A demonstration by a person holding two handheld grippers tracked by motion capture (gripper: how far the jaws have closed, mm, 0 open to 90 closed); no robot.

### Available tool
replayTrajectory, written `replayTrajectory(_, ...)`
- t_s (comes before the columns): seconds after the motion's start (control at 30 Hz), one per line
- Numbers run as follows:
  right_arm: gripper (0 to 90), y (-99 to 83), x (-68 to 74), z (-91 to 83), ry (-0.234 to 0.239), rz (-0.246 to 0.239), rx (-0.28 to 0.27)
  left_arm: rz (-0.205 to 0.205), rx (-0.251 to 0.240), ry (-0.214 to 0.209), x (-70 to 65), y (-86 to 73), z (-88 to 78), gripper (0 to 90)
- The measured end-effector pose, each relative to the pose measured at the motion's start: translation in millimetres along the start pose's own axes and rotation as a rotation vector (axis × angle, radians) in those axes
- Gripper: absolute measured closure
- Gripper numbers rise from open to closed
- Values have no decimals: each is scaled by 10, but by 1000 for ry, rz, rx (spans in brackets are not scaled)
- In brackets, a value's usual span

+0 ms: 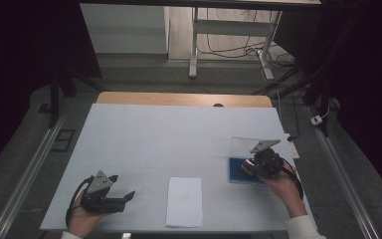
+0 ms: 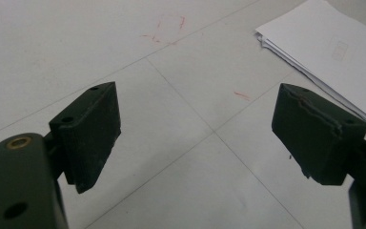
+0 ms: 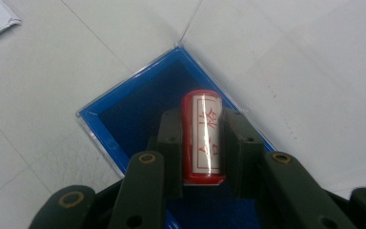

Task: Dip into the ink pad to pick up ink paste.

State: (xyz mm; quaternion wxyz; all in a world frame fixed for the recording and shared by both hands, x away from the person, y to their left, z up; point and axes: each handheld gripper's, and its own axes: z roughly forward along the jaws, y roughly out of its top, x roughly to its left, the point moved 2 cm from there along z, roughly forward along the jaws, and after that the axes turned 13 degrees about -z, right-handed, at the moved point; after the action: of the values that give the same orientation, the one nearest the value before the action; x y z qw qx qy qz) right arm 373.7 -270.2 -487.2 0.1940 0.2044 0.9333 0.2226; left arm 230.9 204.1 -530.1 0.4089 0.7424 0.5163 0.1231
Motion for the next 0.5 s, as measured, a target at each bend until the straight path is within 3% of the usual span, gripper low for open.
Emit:
replayTrajectory(0.3, 706, 8, -2, -53, -2, -13, -24, -5, 1, 1, 18, -7, 4, 172)
replayTrajectory(0.37, 706, 20, 15, -71, -15, -40, -22, 0, 4, 0, 10, -7, 13, 172)
replayTrajectory(0.43, 705, 33, 26, -117, -29, -46, -45, -1, 3, -2, 4, -7, 16, 172)
replayTrajectory(0.5, 705, 46, 5, -202, -25, -23, -91, -2, 4, -2, 5, -9, 18, 172)
